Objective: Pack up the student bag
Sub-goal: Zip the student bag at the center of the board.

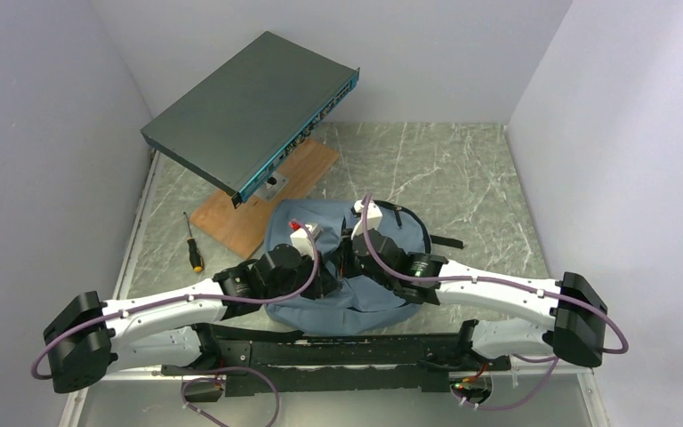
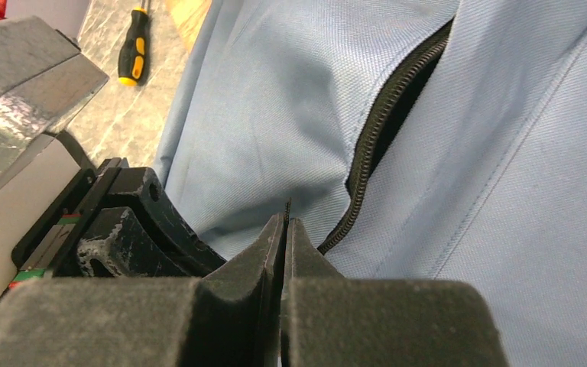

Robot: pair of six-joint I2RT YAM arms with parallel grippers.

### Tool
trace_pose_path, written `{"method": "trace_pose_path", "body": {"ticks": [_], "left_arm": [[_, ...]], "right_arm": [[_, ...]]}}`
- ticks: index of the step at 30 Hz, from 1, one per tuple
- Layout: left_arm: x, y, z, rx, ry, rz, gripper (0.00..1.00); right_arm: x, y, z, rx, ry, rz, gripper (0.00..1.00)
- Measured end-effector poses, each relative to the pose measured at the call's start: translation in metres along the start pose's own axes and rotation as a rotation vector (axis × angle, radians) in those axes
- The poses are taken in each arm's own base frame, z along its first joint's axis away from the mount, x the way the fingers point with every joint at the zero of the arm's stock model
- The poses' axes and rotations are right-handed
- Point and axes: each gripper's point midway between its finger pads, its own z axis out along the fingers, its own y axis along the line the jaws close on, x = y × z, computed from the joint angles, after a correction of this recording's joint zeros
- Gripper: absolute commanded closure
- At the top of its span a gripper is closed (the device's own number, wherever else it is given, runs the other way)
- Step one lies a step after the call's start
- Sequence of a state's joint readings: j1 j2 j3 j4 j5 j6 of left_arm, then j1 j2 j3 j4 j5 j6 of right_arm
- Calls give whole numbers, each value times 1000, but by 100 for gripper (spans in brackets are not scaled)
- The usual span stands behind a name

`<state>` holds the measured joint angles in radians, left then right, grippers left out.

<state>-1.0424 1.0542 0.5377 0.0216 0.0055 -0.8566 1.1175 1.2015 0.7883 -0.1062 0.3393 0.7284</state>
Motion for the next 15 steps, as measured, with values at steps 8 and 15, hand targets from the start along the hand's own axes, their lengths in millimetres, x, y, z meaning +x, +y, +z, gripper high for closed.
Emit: {"method": "trace_pose_path", "body": {"ticks": [8,15], "left_arm": [[-10,-3,1,16,-52,-6,100],[-22,-5,-3,24,-119,-3,100]], "right_arm": [[-25,-10,5,60,-8,-10,100],[-50,-32,28,99,13,-30,100]]}}
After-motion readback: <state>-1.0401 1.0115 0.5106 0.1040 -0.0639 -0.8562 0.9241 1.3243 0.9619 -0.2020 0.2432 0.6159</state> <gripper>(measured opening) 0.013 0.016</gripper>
